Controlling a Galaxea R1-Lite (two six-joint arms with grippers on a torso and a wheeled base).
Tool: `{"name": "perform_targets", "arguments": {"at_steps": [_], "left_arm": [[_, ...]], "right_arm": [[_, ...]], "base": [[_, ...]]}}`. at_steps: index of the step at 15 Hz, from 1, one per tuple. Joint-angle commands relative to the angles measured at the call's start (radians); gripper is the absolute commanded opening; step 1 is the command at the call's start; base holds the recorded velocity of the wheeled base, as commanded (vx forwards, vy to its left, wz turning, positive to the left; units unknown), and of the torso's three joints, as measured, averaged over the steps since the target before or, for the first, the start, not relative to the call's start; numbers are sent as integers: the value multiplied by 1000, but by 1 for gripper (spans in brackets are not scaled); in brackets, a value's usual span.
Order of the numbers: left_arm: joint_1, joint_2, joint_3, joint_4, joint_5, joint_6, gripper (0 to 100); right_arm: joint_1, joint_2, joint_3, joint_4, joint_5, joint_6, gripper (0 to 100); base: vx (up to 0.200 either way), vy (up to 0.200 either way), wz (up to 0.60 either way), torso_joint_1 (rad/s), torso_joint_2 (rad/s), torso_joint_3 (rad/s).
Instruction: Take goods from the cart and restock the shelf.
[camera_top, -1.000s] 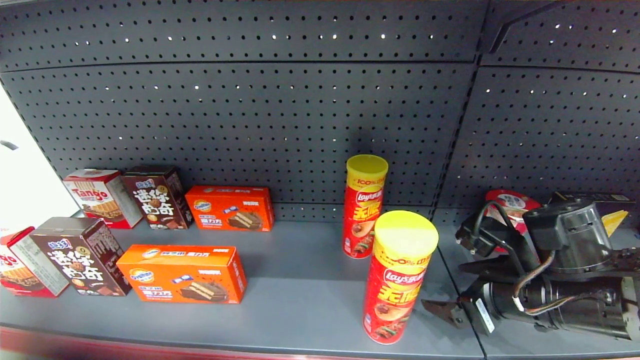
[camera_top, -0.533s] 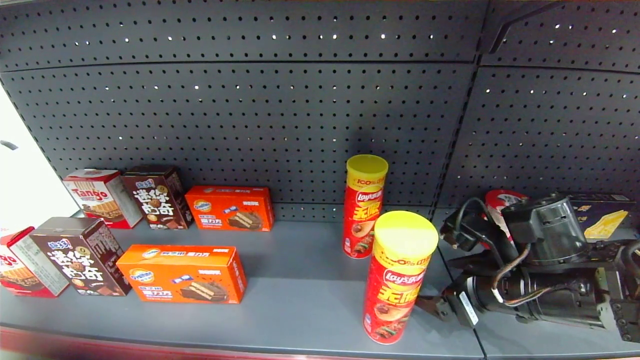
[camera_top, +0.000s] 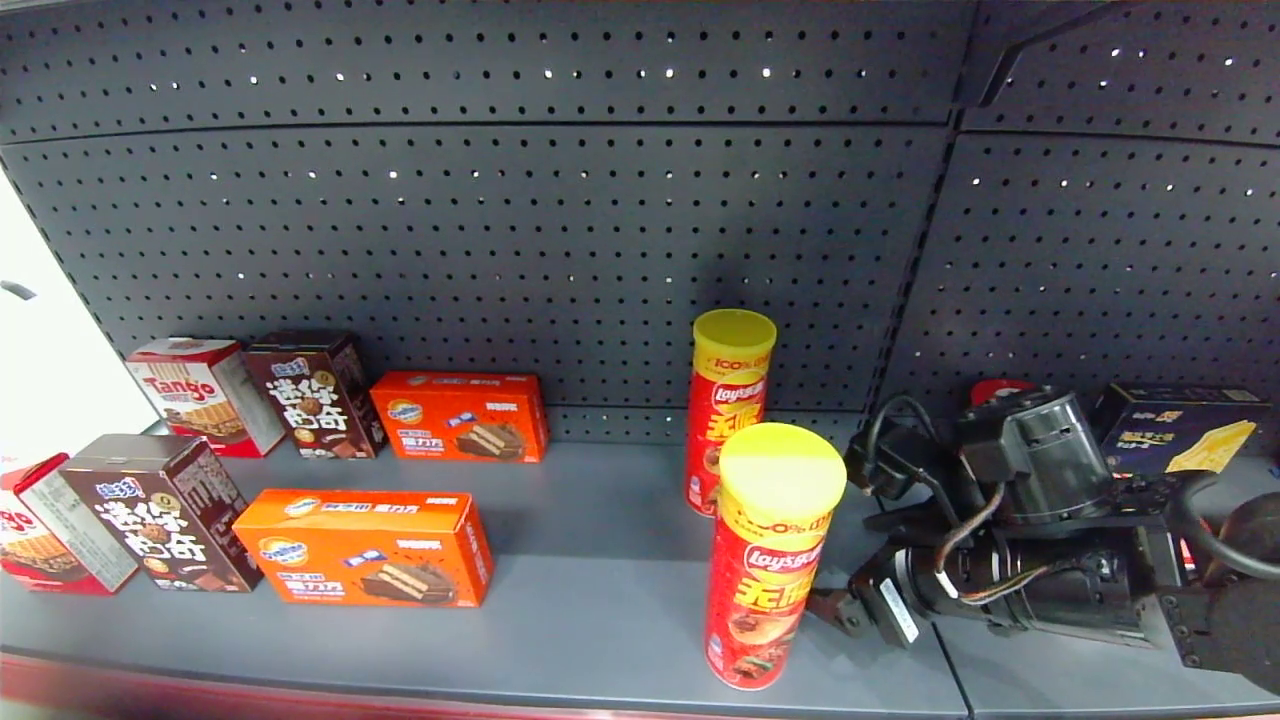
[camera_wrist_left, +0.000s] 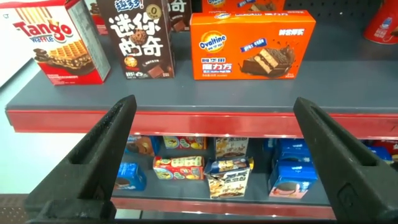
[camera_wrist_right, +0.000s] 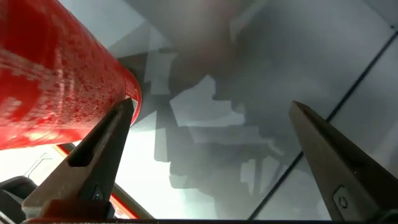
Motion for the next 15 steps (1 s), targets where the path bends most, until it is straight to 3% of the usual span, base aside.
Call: {"name": "perform_targets", "arguments": {"at_steps": [1,7,15], "left_arm": [[1,-12,8,1,1,1,100],[1,-26,16,1,-1,0,100],[1,-40,30,1,-1,0,100]], "right_arm": [[6,4,7,-2,0,-1,100],[-7,-63,85,-2,3,1,100],[32,-29,42,-3,5,1,100]], "base": [[0,0,0,0,0,0],[0,0,0,0,0,0],[0,0,0,0,0,0]]}}
